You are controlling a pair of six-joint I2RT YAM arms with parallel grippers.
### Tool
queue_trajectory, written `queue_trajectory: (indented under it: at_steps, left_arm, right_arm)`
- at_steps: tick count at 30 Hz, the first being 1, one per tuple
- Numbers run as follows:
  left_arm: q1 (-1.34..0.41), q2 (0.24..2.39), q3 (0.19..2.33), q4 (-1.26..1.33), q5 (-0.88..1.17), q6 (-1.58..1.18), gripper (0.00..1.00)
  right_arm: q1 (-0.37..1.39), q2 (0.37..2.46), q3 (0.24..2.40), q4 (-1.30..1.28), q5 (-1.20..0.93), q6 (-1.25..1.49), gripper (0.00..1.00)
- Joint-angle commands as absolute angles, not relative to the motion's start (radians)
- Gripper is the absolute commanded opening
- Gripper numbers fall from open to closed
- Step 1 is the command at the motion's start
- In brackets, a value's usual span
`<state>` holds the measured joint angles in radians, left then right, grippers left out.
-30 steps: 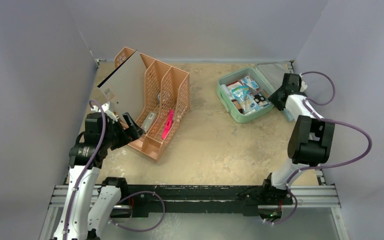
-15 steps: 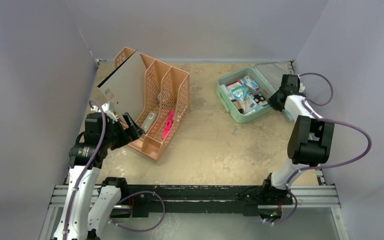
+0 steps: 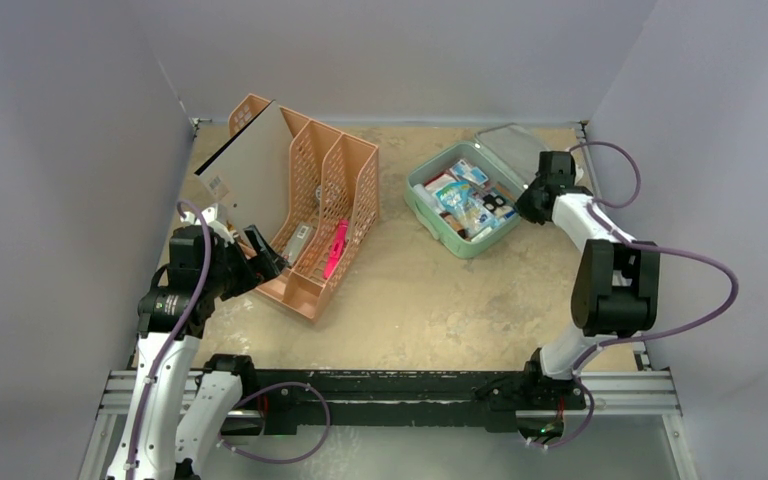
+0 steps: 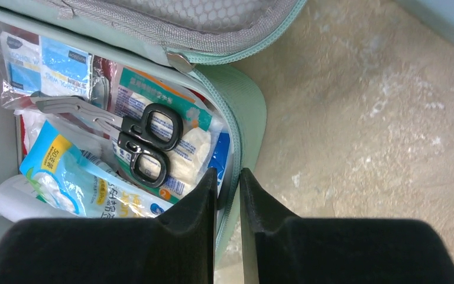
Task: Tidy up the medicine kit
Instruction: Close the medicine box at the center of the board.
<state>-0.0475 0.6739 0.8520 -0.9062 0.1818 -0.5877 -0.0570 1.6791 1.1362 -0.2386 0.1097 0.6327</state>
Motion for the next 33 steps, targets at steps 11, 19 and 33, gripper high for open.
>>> queue_trajectory:
  at_steps: [11,19,33]
  left_arm:
    - [-0.054,0.666,0.854,-0.893,0.173,-0.594,0.89]
    - [-0.054,0.676,0.851,-0.888,0.187,-0.59,0.89]
    - [-0.058,0.722,0.823,-0.787,0.568,-0.485,0.89]
  right_arm:
    - [-0.046,1.51,0.984,-0.335,0.059,0.54,0.07]
    - [-0.046,1.416,0.959,-0.369,0.005,0.509,0.21]
    - [-0.143,1.352,1.008,-0.304,-0.051,0.573,0.88]
